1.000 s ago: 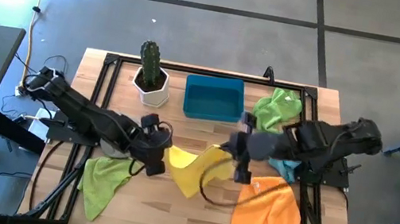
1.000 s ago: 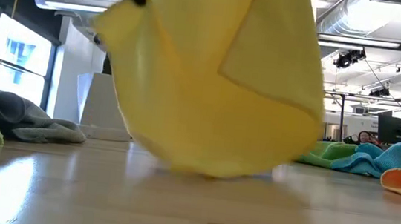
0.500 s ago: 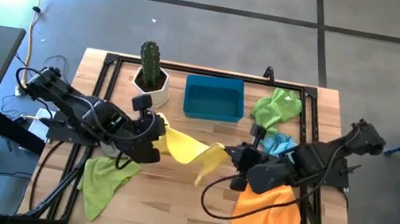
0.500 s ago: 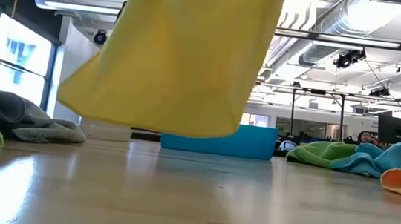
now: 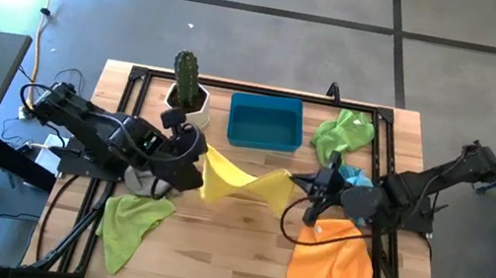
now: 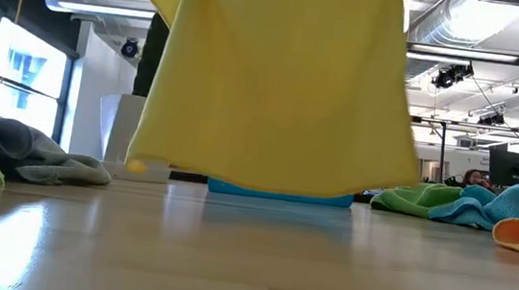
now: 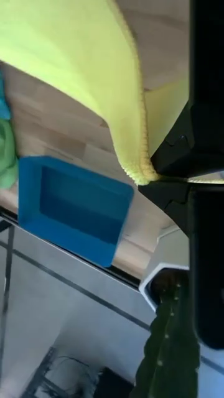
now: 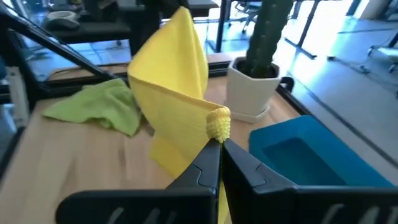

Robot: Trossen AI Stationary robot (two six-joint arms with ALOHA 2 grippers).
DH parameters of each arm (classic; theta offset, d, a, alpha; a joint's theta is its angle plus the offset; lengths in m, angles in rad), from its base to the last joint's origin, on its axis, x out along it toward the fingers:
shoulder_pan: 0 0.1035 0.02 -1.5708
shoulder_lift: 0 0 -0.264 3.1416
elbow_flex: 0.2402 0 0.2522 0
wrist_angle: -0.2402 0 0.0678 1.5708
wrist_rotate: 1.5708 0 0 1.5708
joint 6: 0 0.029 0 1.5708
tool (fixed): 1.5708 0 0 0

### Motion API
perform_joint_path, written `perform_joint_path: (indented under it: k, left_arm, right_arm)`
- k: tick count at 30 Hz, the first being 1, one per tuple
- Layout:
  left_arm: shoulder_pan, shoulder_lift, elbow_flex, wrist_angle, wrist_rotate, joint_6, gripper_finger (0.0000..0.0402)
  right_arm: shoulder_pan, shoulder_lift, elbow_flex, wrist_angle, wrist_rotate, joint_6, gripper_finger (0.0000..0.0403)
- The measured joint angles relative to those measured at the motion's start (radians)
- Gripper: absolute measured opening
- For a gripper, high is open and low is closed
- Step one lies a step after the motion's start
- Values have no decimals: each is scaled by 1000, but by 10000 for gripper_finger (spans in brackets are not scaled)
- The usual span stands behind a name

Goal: Fold microfiber towels
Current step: Fold the yellow microfiber towel

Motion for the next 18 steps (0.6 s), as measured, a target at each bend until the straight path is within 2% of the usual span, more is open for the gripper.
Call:
perform_joint_path:
  k: [6, 12, 15, 18]
  left_arm:
    - [73, 13, -2, 0, -31, 127, 0]
    - [139, 11, -2, 0, -46, 126, 0]
    - [146, 11, -2, 0, -40, 123, 0]
    - [134, 11, -2, 0, 36, 114, 0]
  right_arm:
    - [-90, -26, -58, 42, 0, -174, 0]
    - [-183, -26, 9, 42, -23, -350, 0]
    - [-211, -26, 56, 20, -72, -336, 0]
    - [-223, -27, 66, -33, -206, -165, 0]
